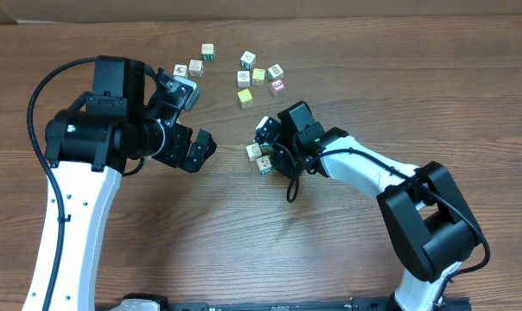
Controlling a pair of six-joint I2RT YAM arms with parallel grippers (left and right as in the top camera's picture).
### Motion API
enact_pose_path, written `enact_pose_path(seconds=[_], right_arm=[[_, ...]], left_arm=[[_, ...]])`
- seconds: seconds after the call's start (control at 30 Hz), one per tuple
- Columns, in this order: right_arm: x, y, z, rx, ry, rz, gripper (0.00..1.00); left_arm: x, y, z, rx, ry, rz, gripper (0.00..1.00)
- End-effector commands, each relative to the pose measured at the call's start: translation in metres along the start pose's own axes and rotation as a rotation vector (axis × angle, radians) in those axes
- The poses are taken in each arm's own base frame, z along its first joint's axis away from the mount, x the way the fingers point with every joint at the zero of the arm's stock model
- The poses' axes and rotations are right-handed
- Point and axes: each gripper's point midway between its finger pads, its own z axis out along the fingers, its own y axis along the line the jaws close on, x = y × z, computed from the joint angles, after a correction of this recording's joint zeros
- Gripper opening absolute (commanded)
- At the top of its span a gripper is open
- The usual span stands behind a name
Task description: Form a circle
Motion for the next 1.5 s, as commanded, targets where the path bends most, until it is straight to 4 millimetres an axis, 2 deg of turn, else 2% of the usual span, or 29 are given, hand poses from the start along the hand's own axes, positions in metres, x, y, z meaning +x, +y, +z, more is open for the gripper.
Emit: enact_pose_path(seconds=[0.0,0.2,0.67,0.73,0.9,0.97,1.07,1.4,1.47], right_arm=[[-0.002,0.004,0.003,-0.015,-0.005,-0.053,0.04],[0.009,0.009,0.002,-0.037,0.039,-0.064,0.04],[0.008,0.009,0.002,-0.037,0.031,-0.224,0.04],[0.007,0.008,0.002,-0.036,0.029,-0.230,0.09],[0.007,0.008,0.002,-0.034,0.027,-0.230,0.34],[0.007,0.008,0.002,-0.034,0.027,-0.230,0.48],[0.007,0.008,0.002,-0.034,0.027,-0.229,0.54],[0.015,0.012,0.002,-0.052,0.059,-0.213,0.55],[0.019,0.014,0.001,-0.060,0.074,-0.202,0.61]], left_arm=[[0.000,-0.002,0.002,0.017,0.004,0.020,0.99],[0.000,-0.002,0.002,0.017,0.004,0.020,1.00],[0.000,-0.002,0.002,0.017,0.004,0.020,1.00],[0.000,-0.002,0.002,0.017,0.004,0.020,1.00],[0.000,-0.002,0.002,0.017,0.004,0.020,0.99],[0.000,-0.002,0.002,0.017,0.004,0.020,0.99],[0.000,-0.002,0.002,0.017,0.004,0.020,1.00],[0.000,-0.002,0.002,0.017,0.004,0.020,0.99],[0.000,-0.002,0.002,0.017,0.004,0.020,1.00]])
